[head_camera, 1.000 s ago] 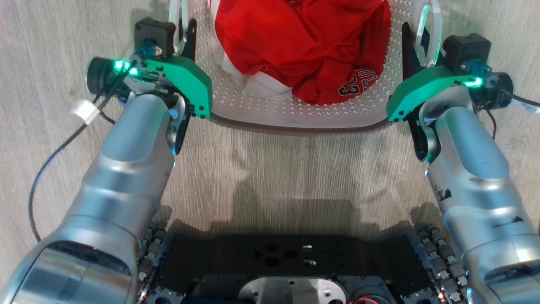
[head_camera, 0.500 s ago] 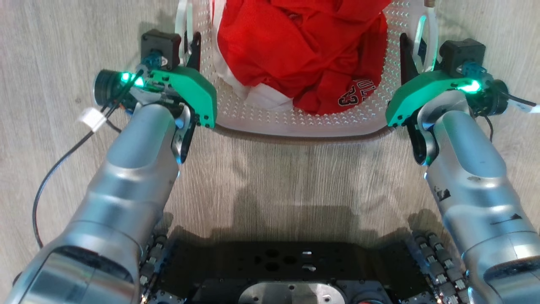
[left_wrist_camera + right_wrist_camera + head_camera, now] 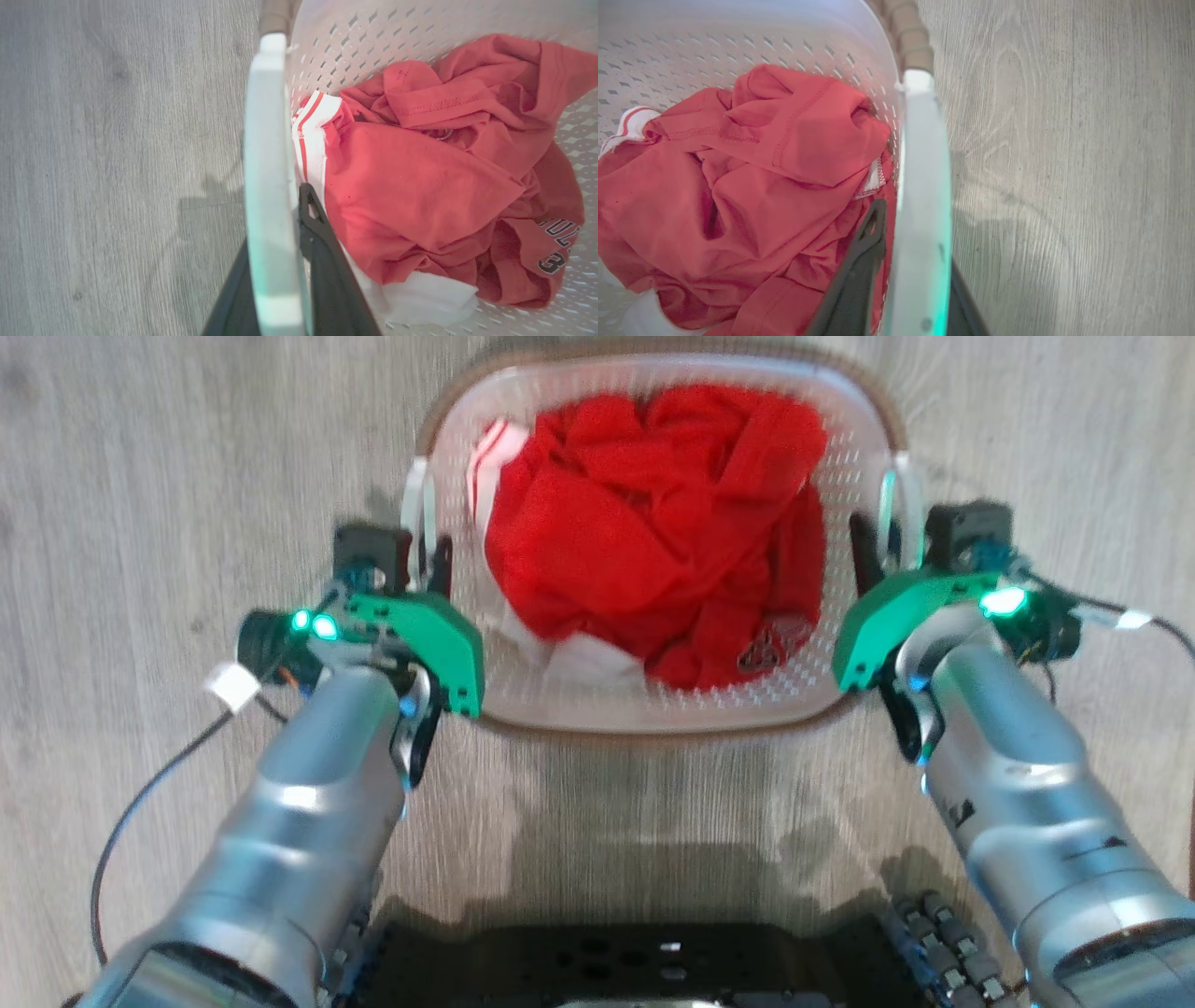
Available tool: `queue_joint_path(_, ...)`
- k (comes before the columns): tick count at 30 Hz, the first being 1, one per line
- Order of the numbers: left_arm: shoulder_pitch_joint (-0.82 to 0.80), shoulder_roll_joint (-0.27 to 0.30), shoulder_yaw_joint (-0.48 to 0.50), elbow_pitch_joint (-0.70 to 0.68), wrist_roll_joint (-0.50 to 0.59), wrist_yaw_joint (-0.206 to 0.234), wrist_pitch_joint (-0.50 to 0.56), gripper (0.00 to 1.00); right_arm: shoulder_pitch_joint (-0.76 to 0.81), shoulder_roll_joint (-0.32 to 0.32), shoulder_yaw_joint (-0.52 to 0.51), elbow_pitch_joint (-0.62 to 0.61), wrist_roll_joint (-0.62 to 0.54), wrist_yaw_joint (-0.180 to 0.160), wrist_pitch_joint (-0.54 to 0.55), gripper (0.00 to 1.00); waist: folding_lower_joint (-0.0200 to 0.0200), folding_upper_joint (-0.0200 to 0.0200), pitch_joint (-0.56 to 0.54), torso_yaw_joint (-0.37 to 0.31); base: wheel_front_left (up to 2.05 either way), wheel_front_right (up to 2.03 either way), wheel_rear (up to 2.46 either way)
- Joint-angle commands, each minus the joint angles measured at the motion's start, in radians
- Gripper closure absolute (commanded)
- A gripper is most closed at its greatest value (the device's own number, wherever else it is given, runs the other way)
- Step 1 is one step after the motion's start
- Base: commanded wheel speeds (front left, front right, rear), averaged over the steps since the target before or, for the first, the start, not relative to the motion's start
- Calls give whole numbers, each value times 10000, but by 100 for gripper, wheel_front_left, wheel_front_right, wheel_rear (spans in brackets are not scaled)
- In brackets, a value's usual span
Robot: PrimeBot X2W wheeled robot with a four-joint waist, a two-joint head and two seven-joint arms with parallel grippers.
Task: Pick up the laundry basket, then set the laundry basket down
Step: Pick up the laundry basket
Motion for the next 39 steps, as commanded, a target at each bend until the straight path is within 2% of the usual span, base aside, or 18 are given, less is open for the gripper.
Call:
queue_joint_path(1,459,344,-8,72,-57,84,-69,100,631,86,447,190,158,71,-49,100,0,0,-569,-110,0,0,0)
queue_joint_path(7,1136,344,-393,679,-545,-1,-69,100,949,86,1652,1043,1172,71,20,100,0,0,-1717,-273,0,0,0)
queue_joint_path(18,2503,344,-1357,1327,-1705,-154,484,100,2021,86,3441,1675,3147,71,1097,100,0,0,-4020,-502,0,0,0)
queue_joint_path(30,3675,344,-2117,1502,-2475,-116,1031,100,2950,86,4756,1815,4268,71,1935,100,0,0,-5930,-685,0,0,0)
queue_joint_path(39,4272,344,-2531,1452,-2988,5,1314,100,3469,86,5535,1750,4918,71,2154,100,0,0,-7110,-756,0,0,0)
